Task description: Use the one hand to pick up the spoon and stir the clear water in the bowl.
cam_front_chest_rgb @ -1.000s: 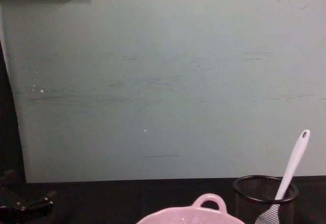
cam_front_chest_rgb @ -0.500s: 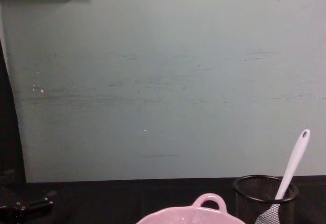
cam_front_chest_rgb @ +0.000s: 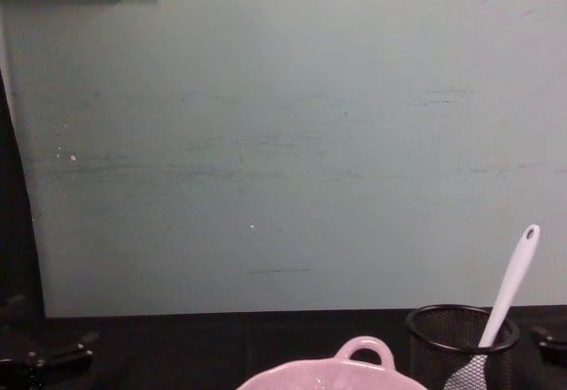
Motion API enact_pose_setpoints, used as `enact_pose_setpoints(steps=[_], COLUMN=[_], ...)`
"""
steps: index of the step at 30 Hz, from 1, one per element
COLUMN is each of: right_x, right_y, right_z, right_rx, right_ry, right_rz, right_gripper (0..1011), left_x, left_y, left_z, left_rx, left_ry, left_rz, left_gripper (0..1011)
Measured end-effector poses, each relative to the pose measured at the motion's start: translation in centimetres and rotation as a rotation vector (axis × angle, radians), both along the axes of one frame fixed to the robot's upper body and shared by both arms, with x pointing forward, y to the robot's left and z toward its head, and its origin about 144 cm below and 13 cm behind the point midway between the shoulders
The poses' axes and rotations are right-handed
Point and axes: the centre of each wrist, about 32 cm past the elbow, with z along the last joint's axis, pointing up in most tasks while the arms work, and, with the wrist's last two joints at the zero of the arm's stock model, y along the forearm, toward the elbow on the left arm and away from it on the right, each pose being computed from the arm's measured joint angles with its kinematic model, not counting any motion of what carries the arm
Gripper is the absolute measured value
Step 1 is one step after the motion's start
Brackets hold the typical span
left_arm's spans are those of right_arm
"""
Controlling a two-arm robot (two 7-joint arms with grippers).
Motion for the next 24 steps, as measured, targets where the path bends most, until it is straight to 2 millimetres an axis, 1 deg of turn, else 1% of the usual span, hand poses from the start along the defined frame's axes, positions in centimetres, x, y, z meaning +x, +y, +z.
enact_pose_setpoints(steps=[1, 5, 9, 24], right_x=[0.6, 1.6, 2.0, 1.8], right_y=[0.2, 0.6, 1.0, 0.9], right_z=[-0.1, -0.3, -0.3, -0.3], right_rx=[0.0, 0.003, 0.001, 0.002], right_ry=[0.007, 0.033, 0.064, 0.057], right_rz=[0.004, -0.001, -0.023, -0.023], right_gripper=[1003, 1002, 1003, 1003], left_x=[0.0, 0.0, 0.0, 0.0], left_y=[0.0, 0.0, 0.0, 0.0], left_z=[0.0, 0.0, 0.0, 0.0], left_rx=[0.0, 0.0, 0.0, 0.0], left_ry=[0.0, 0.0, 0.0, 0.0], left_rz=[0.0, 0.0, 0.0, 0.0], left_gripper=[1011, 1011, 1011, 1011])
